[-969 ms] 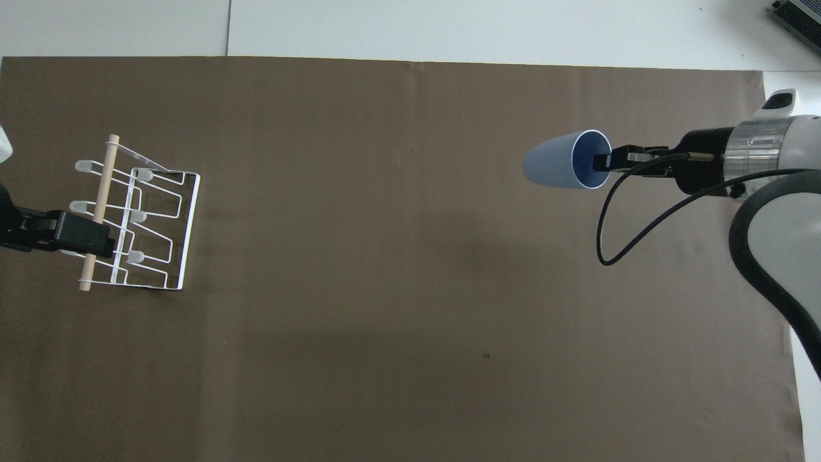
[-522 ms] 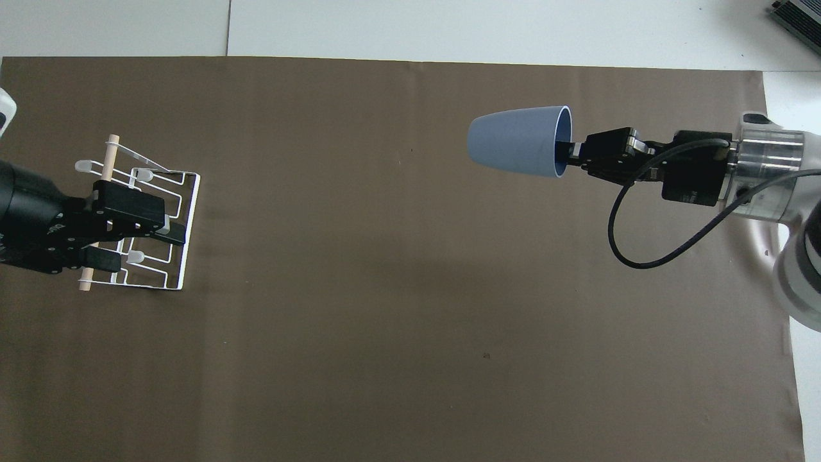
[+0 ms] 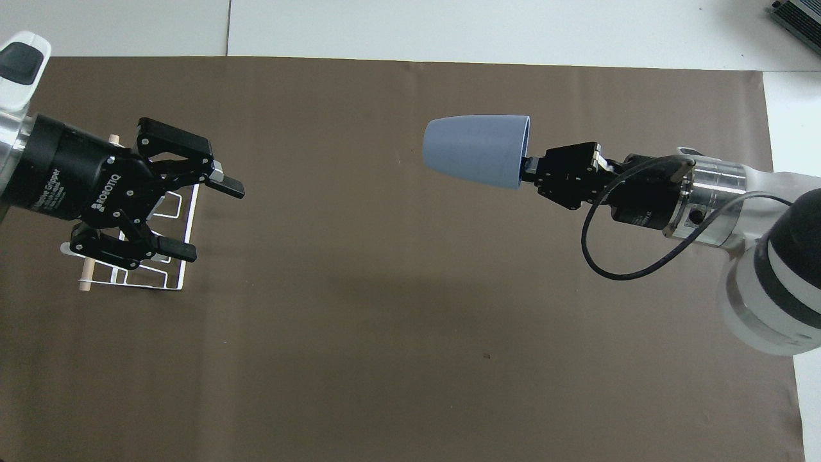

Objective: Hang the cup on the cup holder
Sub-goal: 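Lift the cup with the right gripper while the left gripper rises, then carry the cup toward the left gripper while the left gripper approaches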

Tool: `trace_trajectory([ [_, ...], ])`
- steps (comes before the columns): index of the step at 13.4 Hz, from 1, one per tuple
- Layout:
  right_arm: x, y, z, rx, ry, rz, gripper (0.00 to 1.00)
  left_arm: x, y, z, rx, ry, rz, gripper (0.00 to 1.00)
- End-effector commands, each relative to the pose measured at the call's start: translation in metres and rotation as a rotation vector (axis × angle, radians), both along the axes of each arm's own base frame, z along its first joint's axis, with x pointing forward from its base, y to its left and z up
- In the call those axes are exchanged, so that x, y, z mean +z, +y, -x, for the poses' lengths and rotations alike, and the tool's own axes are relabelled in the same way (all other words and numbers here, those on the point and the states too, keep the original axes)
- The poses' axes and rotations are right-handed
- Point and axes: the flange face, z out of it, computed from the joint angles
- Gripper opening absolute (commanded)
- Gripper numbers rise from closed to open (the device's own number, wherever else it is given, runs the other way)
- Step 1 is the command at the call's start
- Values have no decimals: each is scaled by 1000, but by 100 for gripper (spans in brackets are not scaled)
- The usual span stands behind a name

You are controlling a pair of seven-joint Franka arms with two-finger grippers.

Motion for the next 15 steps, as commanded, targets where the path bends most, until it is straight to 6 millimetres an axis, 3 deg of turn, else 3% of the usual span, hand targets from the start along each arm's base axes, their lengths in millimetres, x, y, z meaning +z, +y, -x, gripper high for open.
trace_trajectory([
  [1, -6, 17, 10, -22, 12, -97, 0, -8, -6, -32, 110, 133, 42, 100],
  [3, -10, 24, 13, -20, 25, -113, 0, -14, -10, -49, 203, 236, 58, 100],
  [8, -25, 38, 17, -24, 75, -171, 0, -3, -18, -60, 426, 316, 139, 100],
  [11, -29, 53, 19, -27, 105, -221, 0, 0, -17, -63, 536, 368, 184, 100],
  [15, -27, 60, 20, -43, 119, -259, 0, -2, -37, -57, 601, 429, 185, 100],
])
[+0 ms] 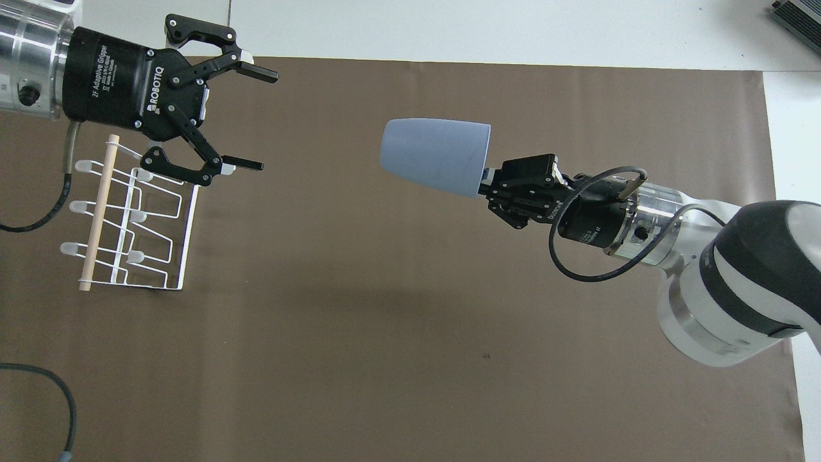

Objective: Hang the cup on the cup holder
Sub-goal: 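Carry the cup toward the left gripper while the left gripper approaches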

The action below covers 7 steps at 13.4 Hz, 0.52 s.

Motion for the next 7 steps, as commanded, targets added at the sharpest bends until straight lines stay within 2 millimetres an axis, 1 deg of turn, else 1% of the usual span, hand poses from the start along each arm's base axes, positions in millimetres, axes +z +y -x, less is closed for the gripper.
trace_trajectory([
  [1, 0, 5, 3, -22, -4, -21, 0, 0, -24, 16, 34, 62, 13, 100],
  [4, -1, 5, 3, -25, -3, -21, 0, -4, -54, 32, 40, 153, 2, 100],
  [5, -1, 4, 2, -31, -2, -15, 0, -11, -62, 34, 57, 175, -1, 100],
  [7, -1, 5, 2, -31, -2, -15, 0, -22, -60, 42, 99, 217, -6, 100],
])
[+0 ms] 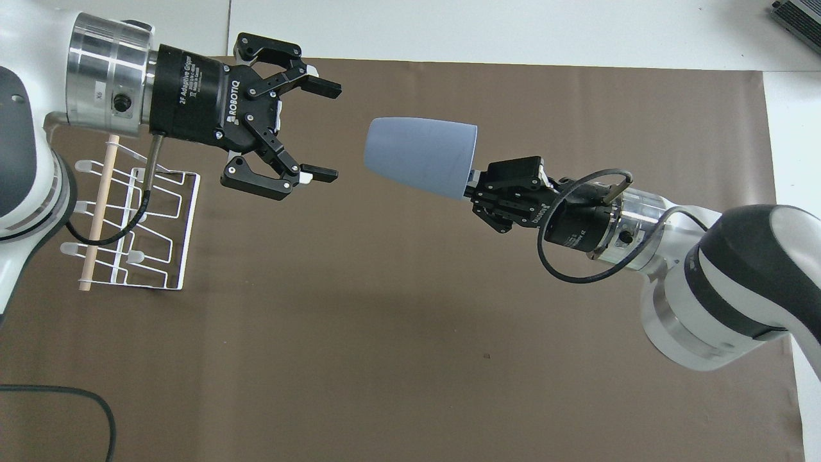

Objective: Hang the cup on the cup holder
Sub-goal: 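Carry the cup toward the left gripper while the left gripper approaches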

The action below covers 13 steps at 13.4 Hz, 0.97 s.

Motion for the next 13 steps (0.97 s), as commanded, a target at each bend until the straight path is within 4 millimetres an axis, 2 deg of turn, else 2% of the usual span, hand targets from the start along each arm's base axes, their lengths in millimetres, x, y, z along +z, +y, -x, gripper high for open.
trace_trajectory([
  [1, -1, 1, 1, -29, -5, -15, 0, -12, 6, 17, 60, 60, 3, 100],
  [6, -1, 1, 1, -34, -3, -11, 0, -16, 3, 16, 127, 68, 56, 100],
  [8, -1, 1, 1, -35, -4, -10, 0, -16, -6, 20, 134, 71, 74, 100],
  [13, -2, 1, 0, -37, -3, -9, 0, -24, -1, 23, 201, 113, 159, 100],
])
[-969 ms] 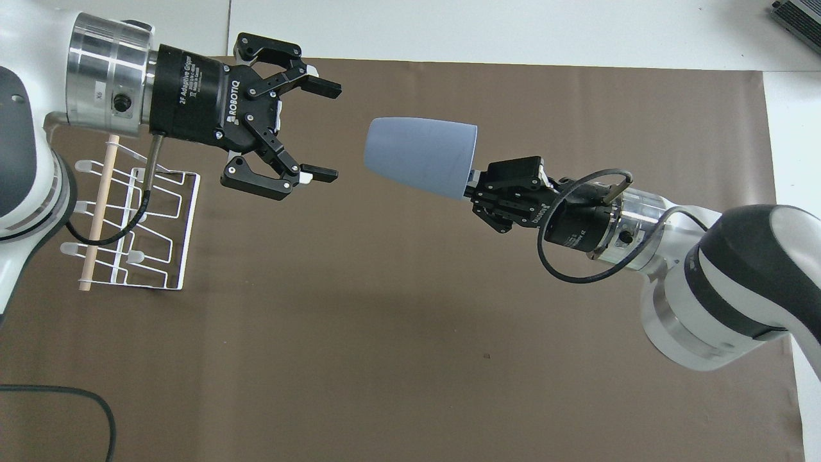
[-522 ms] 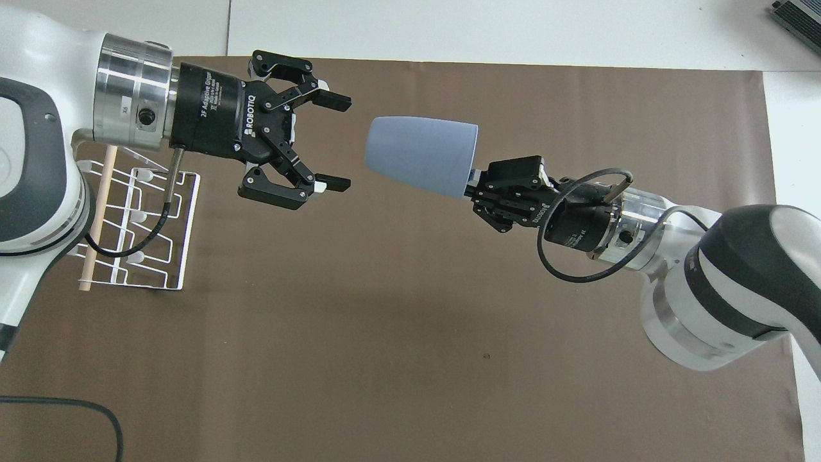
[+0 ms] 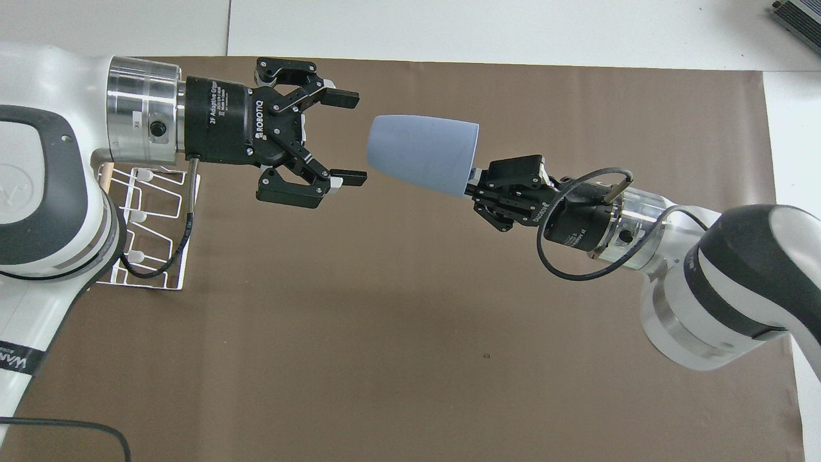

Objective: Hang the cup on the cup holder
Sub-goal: 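Carry the cup toward the left gripper while the left gripper approaches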

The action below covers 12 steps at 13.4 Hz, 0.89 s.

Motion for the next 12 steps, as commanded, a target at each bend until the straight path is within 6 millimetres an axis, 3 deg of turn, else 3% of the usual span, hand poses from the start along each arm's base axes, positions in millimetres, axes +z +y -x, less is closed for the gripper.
trace_trajectory([
  [1, -1, 2, 1, -27, -5, -15, 0, -2, 5, 9, 62, 22, 43, 100],
  [3, -1, 1, 1, -28, -5, -14, 0, -7, 3, 8, 71, 12, 59, 100],
  [8, -1, 1, 1, -28, -7, -14, 0, -13, -36, 24, 33, -7, 49, 100],
  [12, -1, 1, 1, -28, -7, -14, 0, -12, -44, 28, 24, -16, 46, 100],
])
